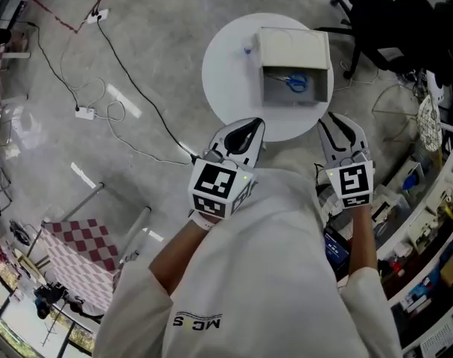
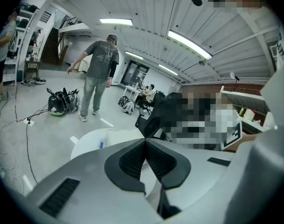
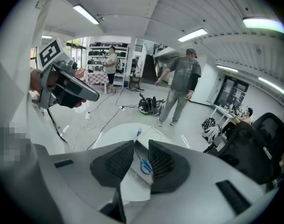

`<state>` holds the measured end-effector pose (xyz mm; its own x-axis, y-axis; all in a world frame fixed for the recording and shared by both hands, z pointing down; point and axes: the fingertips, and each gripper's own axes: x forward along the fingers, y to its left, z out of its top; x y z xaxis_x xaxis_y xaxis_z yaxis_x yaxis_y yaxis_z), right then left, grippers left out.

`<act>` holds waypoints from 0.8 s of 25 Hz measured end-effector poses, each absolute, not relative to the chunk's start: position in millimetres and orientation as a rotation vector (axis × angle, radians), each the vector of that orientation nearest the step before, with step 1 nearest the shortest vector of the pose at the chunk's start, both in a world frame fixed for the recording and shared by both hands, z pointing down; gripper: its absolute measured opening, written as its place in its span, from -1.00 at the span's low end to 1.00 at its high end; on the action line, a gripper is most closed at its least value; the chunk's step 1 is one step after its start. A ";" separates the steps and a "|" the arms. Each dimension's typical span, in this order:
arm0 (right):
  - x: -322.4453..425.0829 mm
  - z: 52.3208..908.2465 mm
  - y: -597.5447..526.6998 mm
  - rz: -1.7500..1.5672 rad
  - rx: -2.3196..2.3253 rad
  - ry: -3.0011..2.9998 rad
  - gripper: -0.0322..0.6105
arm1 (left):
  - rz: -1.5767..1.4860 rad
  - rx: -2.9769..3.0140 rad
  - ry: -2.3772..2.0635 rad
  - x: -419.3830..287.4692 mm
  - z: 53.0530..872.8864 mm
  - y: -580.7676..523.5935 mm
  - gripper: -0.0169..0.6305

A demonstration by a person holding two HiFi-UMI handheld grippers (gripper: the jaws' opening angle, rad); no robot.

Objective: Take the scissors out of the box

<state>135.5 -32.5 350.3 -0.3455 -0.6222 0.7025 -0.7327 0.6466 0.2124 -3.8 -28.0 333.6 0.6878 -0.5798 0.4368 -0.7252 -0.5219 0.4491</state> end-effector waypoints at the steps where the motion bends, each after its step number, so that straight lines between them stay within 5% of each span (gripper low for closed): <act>1: 136.6 356.9 -38.6 0.172 1.022 -2.067 -0.43 | 0.322 2.278 -0.999 -2.5 336.3 -31.1 -0.91; 20: 154.8 506.0 -89.4 0.016 0.574 -1.903 -0.43 | 0.492 2.222 -1.003 28.3 401.5 -60.1 -0.91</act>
